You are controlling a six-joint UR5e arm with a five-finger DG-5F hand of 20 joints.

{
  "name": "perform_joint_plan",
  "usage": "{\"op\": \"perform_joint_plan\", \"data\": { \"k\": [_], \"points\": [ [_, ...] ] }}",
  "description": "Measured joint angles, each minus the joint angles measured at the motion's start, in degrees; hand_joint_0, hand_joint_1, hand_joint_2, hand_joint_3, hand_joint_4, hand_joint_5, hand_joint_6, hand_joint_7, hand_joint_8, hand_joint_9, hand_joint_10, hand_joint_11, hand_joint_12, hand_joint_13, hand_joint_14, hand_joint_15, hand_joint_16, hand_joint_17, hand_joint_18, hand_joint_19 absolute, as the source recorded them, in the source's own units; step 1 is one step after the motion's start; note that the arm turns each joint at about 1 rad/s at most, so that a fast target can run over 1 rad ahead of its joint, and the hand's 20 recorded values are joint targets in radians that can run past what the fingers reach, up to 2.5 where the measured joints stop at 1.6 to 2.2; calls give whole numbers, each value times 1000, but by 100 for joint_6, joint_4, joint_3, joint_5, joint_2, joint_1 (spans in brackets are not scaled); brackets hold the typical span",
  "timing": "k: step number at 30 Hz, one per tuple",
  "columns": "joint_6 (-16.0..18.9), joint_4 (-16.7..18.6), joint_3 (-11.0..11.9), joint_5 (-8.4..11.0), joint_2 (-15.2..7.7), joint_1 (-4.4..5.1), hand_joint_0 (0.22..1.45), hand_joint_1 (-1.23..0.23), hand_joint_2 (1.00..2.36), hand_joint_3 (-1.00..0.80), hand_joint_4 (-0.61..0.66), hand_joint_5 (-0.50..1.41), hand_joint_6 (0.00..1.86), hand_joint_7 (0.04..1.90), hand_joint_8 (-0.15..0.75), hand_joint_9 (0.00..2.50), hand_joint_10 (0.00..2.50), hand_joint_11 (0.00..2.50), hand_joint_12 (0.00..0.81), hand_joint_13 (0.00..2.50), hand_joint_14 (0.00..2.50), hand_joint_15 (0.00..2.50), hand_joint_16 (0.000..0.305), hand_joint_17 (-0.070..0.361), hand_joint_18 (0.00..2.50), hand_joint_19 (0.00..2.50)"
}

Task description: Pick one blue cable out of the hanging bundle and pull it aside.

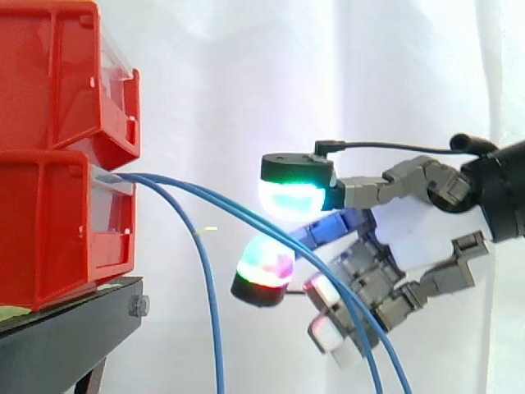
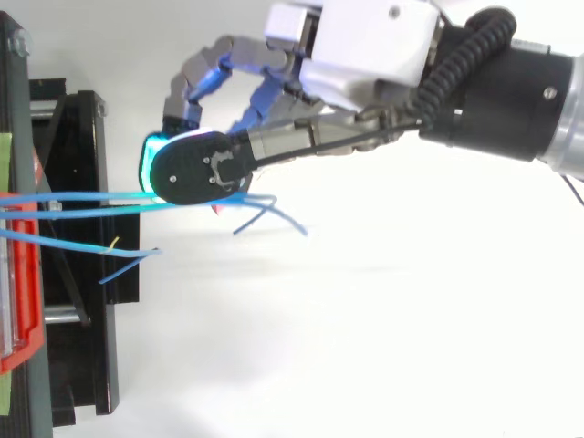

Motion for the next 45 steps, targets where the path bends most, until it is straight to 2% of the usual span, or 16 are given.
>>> {"op": "perform_joint_plan", "data": {
  "k": [5,7,11,21,32,36,40,45],
  "points": [
    [571,535,-314,-29,0,119,473,-450,1000,-500,96,-137,876,761,265,1143,22,716,286,984,22,538,54,121,760,454],
    [675,770,-374,-30,0,153,475,-471,1000,-500,94,-137,874,767,266,1149,22,719,284,993,21,535,54,121,760,453],
    [736,953,-384,-35,0,182,477,-482,1000,-500,96,-137,873,772,264,1149,23,721,285,994,22,537,54,121,758,454],
    [666,807,-181,-55,0,195,462,-527,1000,-500,104,-143,869,772,269,1150,23,720,284,1000,22,537,55,125,771,441],
    [479,767,-39,-55,0,200,537,-740,1000,-500,69,-167,895,764,235,1086,22,765,258,966,23,557,49,111,724,458],
    [371,720,46,-49,0,202,590,-737,1013,-340,52,-167,915,765,219,1085,24,768,249,956,23,563,47,106,708,463],
    [298,684,93,-47,0,212,601,-722,1020,-179,-21,-164,942,796,229,1094,23,773,249,963,23,555,47,105,713,471],
    [279,661,130,-48,0,214,634,-738,1019,-112,-103,-169,967,806,243,1086,23,775,259,973,23,544,49,110,738,448]
  ]
}}
